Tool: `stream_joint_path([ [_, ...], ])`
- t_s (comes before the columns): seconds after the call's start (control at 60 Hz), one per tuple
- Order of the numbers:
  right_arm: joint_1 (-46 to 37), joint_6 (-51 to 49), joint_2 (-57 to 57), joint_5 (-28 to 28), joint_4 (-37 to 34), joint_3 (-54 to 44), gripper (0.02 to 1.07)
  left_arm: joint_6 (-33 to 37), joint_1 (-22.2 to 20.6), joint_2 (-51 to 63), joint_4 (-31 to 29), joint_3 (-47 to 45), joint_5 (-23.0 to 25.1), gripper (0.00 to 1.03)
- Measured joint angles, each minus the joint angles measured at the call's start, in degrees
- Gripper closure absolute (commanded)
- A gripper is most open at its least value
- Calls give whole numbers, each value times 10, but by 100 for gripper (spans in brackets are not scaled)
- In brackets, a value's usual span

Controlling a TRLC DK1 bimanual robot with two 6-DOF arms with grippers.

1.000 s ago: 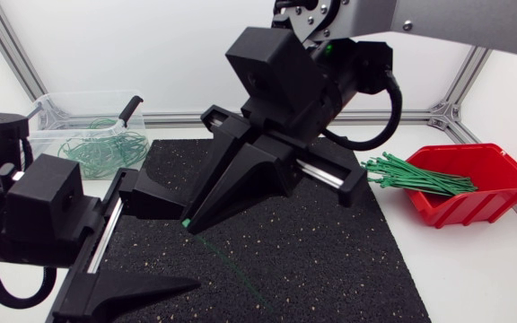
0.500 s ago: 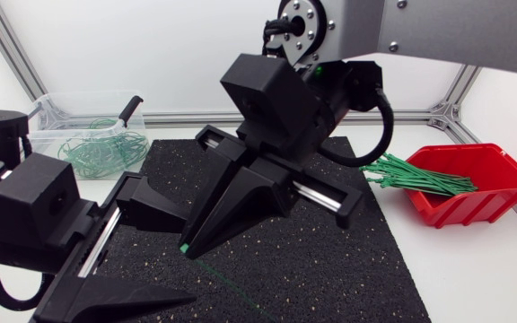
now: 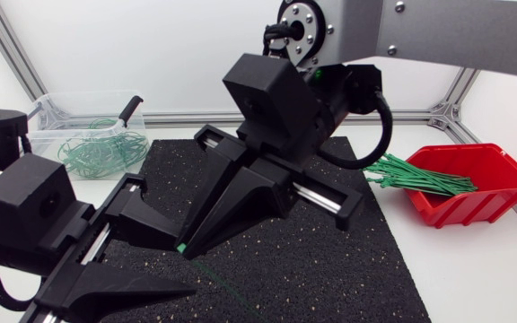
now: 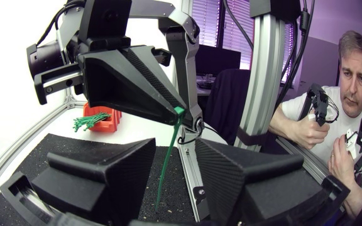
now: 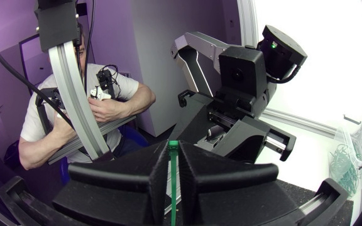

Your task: Take a green cable tie from the red box, thread the tail through the head to close it, then place it in the transparent bin on the left.

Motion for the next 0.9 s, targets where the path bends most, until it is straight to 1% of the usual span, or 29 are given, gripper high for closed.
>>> stream_joint_path([
  [0.133,0,-9,0,-4,0,-1,101,-6,0,0,1,0,0,75],
  [0.25,0,-11,0,-4,0,-9,101,-10,0,0,9,0,0,75],
  [0.317,0,-12,0,-4,0,-10,101,-10,0,0,9,0,0,79],
  [0.417,0,-13,0,-11,0,-10,101,-10,-4,0,9,0,0,80],
  [0.467,0,-13,0,-13,0,-10,101,-10,-5,0,9,0,0,83],
  [0.567,0,-13,0,-16,0,-10,101,-10,-5,0,10,0,0,84],
  [0.667,0,-15,0,-17,0,-10,101,-10,-6,0,11,0,0,92],
  [0.9,-1,-26,0,-17,0,-10,101,-14,-6,0,15,0,0,94],
])
